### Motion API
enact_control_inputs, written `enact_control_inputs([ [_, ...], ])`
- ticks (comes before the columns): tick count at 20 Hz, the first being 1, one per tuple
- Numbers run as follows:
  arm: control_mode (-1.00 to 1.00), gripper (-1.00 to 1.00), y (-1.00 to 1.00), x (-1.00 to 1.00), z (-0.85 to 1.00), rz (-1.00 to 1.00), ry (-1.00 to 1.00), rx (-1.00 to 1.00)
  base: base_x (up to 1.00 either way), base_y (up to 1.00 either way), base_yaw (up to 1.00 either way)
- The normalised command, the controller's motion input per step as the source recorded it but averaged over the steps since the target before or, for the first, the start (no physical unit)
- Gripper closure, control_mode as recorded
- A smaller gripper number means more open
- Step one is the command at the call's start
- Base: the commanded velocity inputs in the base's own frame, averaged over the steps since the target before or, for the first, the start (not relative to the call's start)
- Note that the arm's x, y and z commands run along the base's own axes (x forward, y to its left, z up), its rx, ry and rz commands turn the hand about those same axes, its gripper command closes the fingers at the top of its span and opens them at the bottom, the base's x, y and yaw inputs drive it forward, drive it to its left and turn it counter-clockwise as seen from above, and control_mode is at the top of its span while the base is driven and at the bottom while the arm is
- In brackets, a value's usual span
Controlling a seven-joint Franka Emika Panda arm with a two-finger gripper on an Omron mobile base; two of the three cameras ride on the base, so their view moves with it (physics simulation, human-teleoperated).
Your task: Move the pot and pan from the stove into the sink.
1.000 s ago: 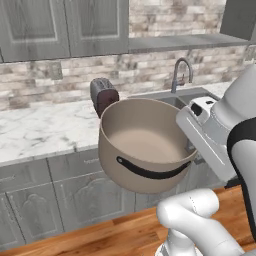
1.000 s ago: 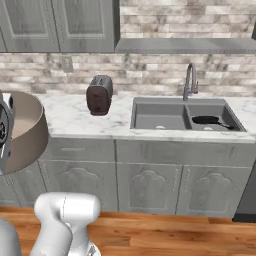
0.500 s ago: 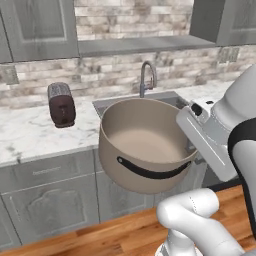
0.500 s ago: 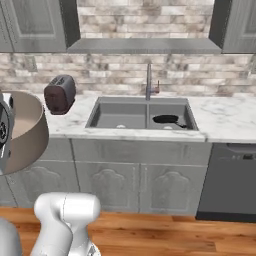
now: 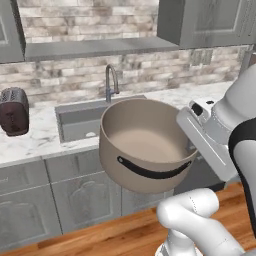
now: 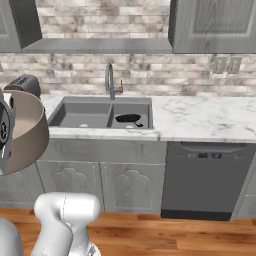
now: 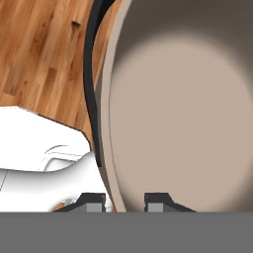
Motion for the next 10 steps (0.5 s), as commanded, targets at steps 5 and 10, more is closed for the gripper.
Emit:
enact_control_inputs([
  [5, 1.0, 1.0, 0.0, 0.0, 0.0, 0.0, 0.0, 0.0, 0.12, -0.67, -0.02],
  [10, 1.0, 1.0, 0.0, 0.0, 0.0, 0.0, 0.0, 0.0, 0.07, -0.09, -0.01],
])
